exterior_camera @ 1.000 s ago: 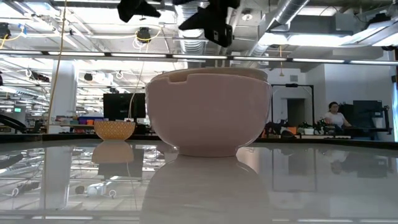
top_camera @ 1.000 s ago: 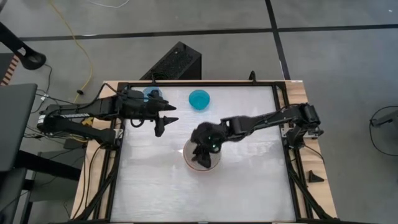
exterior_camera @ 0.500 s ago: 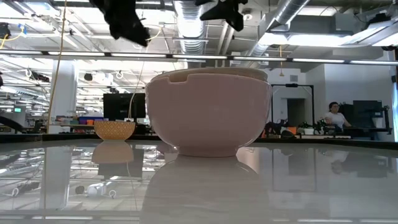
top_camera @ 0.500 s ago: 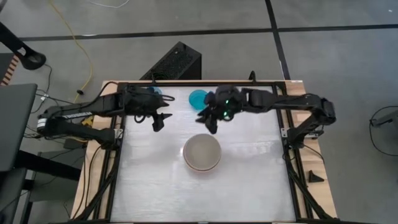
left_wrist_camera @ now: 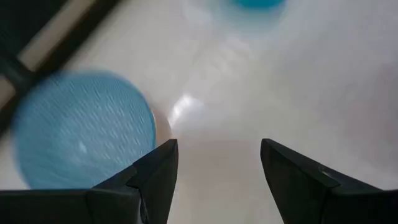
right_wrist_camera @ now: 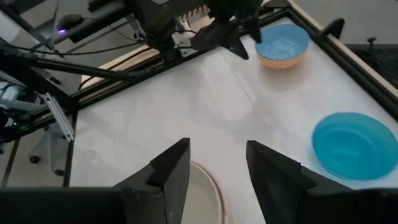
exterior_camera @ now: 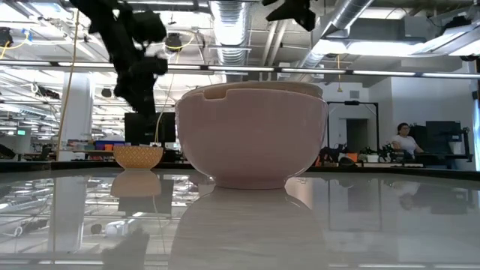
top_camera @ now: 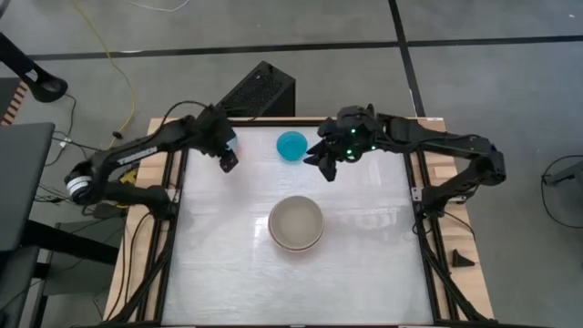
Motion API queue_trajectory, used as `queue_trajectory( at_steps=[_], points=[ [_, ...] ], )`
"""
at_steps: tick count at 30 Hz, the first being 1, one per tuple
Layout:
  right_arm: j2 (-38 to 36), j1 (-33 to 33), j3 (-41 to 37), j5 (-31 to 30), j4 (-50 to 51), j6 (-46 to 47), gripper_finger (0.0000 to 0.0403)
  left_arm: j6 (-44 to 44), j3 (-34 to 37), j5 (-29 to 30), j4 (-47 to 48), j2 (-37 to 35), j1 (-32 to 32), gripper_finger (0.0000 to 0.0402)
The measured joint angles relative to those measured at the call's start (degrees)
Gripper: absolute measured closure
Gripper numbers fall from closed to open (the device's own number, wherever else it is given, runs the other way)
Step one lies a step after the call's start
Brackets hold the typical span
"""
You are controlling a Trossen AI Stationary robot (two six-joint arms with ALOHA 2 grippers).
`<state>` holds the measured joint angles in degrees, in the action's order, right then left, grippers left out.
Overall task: Nest bowls inside each other
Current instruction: Stack the blue patterned bowl on top of the gray bowl
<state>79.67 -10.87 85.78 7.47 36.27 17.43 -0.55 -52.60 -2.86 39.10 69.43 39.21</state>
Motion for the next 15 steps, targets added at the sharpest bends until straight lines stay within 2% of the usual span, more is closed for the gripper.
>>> queue_trajectory(
  at_steps=[3, 12, 15],
  points=[
    [-1.07, -0.62, 0.00, 0.00, 1.39, -0.54, 0.0211, 0.05, -0.11, -0.32, -0.12, 3.90, 2.11, 0.0183],
    [-3.09, -1.38, 0.00, 0.00, 6.13, -1.01, 0.0211, -2.30, -0.22, 7.39, -1.24, 10.22, 4.13, 0.0183],
    [-3.23, -1.38, 0.00, 0.00, 6.86, -1.01, 0.0211, -2.44, -0.22, 8.13, -1.32, 11.55, 4.65, 0.0183]
  ],
)
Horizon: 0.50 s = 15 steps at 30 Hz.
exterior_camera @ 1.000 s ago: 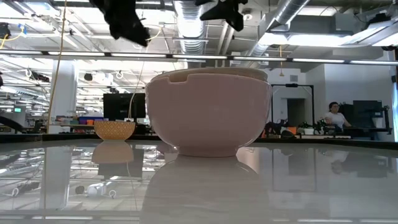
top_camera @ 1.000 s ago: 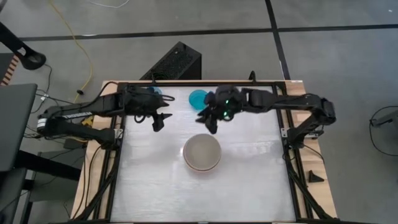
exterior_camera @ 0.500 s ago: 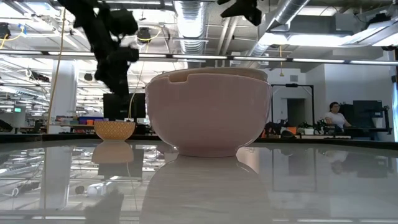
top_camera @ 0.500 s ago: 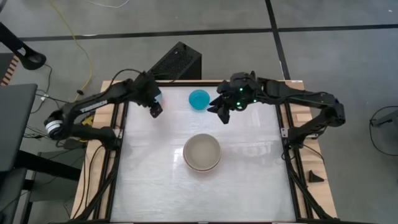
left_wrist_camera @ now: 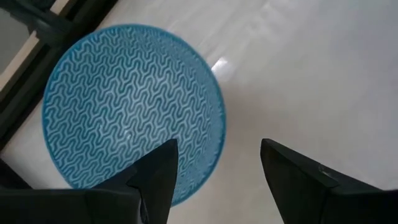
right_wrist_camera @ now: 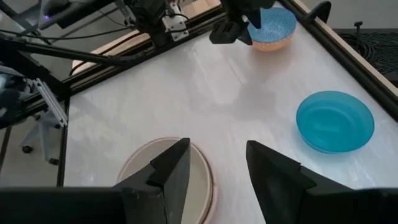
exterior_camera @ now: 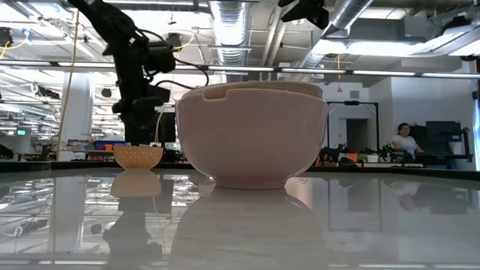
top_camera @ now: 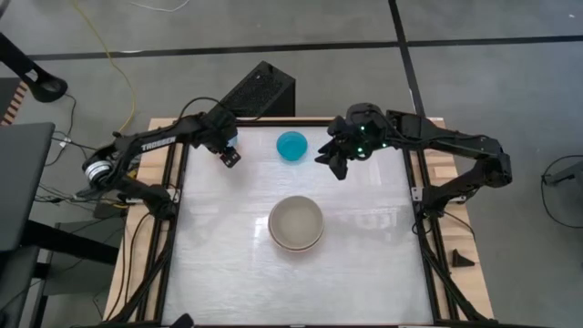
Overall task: Nest bowls inside each other
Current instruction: Stack the blue patterned bowl on top of the gray bowl
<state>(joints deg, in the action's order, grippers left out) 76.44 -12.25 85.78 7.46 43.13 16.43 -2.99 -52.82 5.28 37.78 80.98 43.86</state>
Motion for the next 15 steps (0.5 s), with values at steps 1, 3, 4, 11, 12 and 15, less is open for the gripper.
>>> queue_trajectory(
  at_steps=[1, 3, 4, 11, 12, 15],
  points=[
    [0.00, 0.00, 0.00, 0.01, -0.06, 0.00, 0.0211, -0.23, 0.00, 0.00, 0.02, 0.45, 0.16, 0.0183],
    [0.00, 0.00, 0.00, 0.00, -0.06, 0.00, 0.0211, -0.46, 0.00, -0.06, 0.04, 1.58, 0.24, 0.0183],
    [0.00, 0.00, 0.00, 0.00, -0.06, 0.00, 0.0211, -0.47, 0.00, -0.13, 0.09, 2.15, 0.21, 0.0183],
    [0.00, 0.02, 0.00, 0.00, -0.06, 0.55, 0.0211, -0.46, -0.02, -1.23, 0.23, 6.34, 0.17, 0.0183],
    [0.00, 0.05, 0.00, 0.02, -0.06, 0.64, 0.0211, -0.44, -0.02, -1.41, 0.44, 6.87, 0.17, 0.0184],
    [0.00, 0.26, 0.00, 0.00, -0.04, 0.66, 0.0211, -0.41, -0.02, -2.94, 0.98, 8.23, 0.17, 0.0202]
  ],
)
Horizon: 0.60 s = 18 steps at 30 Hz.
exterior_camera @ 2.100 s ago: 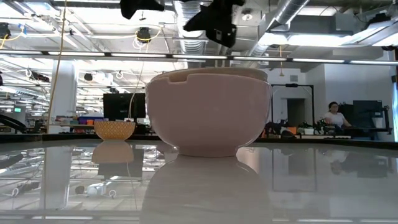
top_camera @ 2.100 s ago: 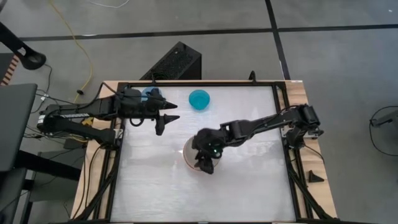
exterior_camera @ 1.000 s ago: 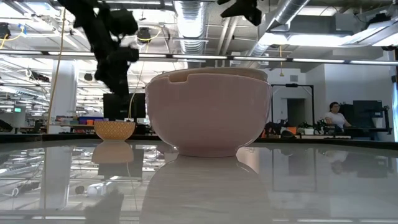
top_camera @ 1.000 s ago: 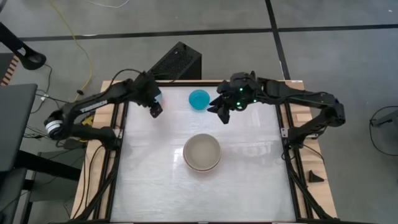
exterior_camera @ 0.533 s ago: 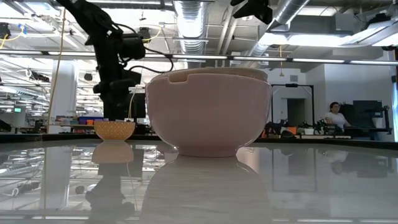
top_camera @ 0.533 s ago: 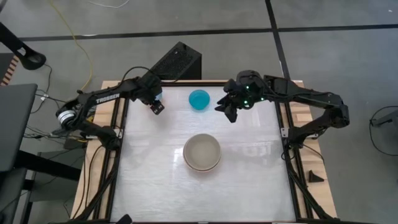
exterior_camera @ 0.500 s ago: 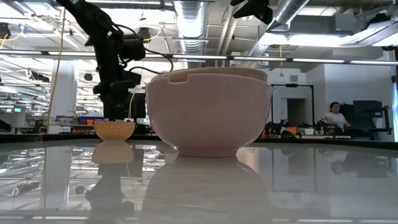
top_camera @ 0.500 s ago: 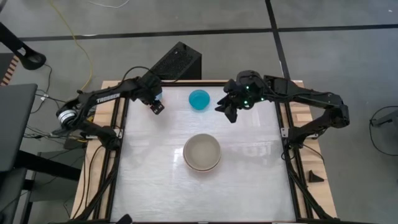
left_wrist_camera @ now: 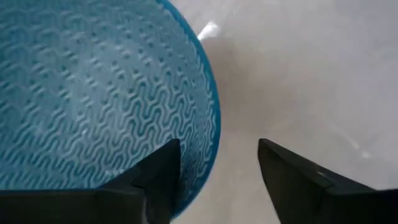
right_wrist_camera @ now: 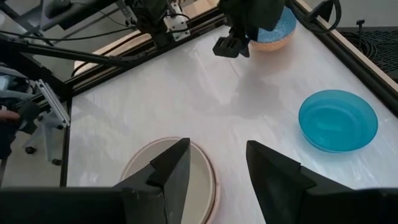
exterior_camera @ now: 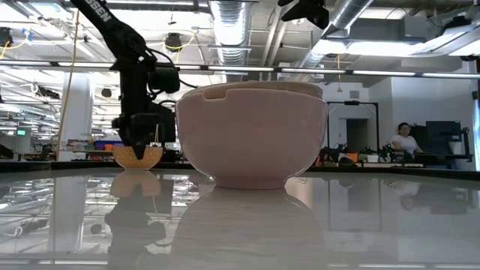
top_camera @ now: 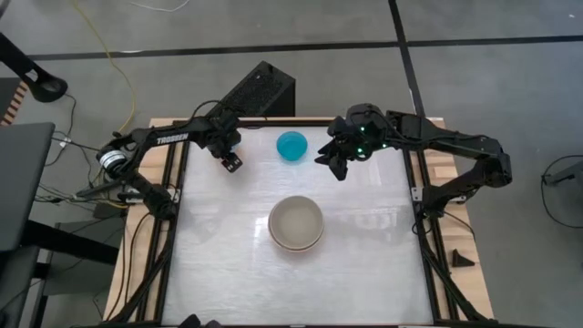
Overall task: Nest bowls inside each other
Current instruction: Stack the blue patterned bowl on top of the gray bowl
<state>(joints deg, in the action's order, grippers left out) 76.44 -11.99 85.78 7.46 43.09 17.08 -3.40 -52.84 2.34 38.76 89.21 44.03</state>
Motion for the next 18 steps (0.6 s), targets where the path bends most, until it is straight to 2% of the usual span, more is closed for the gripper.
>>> queue_trajectory(
  at_steps=[3, 9, 14, 18],
  points=[
    [0.00, 0.00, 0.00, 0.00, 0.01, 0.00, 0.0211, 0.22, -0.02, -2.38, 0.55, 0.11, 0.00, 0.0248],
    [0.00, -0.06, 0.00, 0.00, 0.25, -0.02, 0.0211, 1.89, -0.15, -10.54, 1.13, -0.40, -0.01, 0.0382],
    [0.00, -0.41, 0.00, 0.00, 0.43, -0.48, 0.0211, 4.35, -0.27, -20.76, 1.17, -1.26, -1.45, 0.0386],
    [0.00, -1.07, 0.00, -0.02, 1.83, -1.07, 0.0211, 6.26, -0.02, -33.58, -1.35, -4.19, -3.84, 0.0396]
  ],
)
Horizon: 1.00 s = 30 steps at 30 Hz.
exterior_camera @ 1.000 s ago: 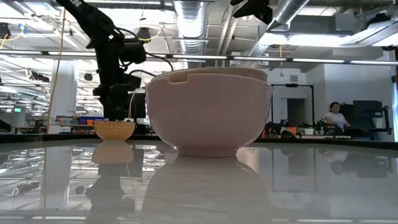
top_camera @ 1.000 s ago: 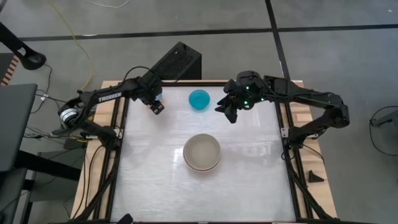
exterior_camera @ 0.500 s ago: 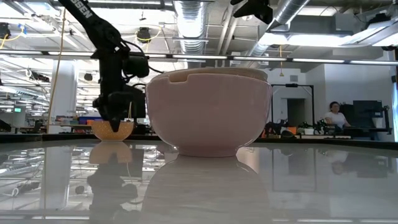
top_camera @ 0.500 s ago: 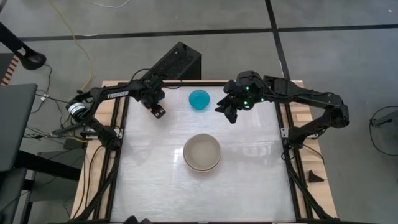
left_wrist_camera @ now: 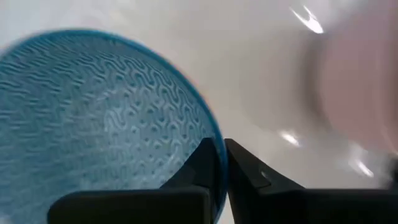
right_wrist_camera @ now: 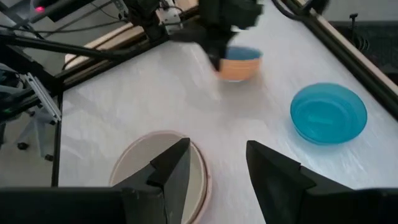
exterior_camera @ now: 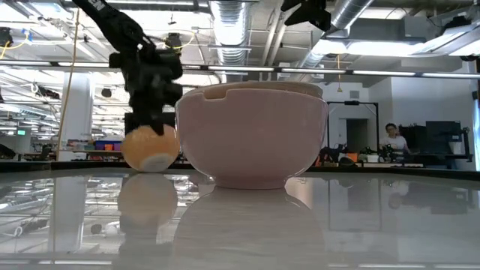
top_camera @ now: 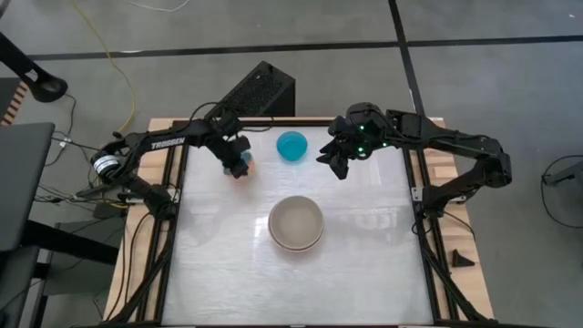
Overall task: Nest bowls inside each other
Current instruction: Stack the blue patterned bowl on top of the gray bowl
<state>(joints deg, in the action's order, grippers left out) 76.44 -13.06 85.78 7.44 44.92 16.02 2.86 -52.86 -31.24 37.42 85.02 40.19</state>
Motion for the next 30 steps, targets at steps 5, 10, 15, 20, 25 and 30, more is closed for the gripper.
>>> queue_trajectory(
  at_steps=[5, 10, 15, 20, 25, 30],
  points=[
    [0.00, -1.02, 0.00, -0.01, 1.78, -1.05, 0.0211, 6.08, 0.01, -7.84, -9.25, -6.90, -2.82, 0.0399],
    [0.00, -1.75, 0.00, -0.02, 2.07, -1.57, 0.0211, 13.63, 0.15, -8.80, -18.53, -14.69, -5.56, 0.0400],
    [0.00, -2.07, -0.01, -0.04, 2.65, -2.61, 0.0211, 18.93, 0.04, -8.60, -26.54, -21.40, -9.97, 0.0401],
    [0.00, -3.02, 0.00, -0.04, 2.74, -2.88, 0.0211, 18.73, 0.04, -5.74, -29.41, -24.87, -17.62, 0.0401],
    [0.02, -3.96, 0.00, -0.04, 2.76, -3.04, 0.0211, 13.76, 0.04, 3.25, -28.66, -24.75, -26.49, 0.0401],
    [0.02, -3.98, 0.00, -0.04, 3.25, -3.70, 0.0211, 12.43, 0.04, 8.68, -29.09, -21.10, -33.16, 0.0401]
  ],
)
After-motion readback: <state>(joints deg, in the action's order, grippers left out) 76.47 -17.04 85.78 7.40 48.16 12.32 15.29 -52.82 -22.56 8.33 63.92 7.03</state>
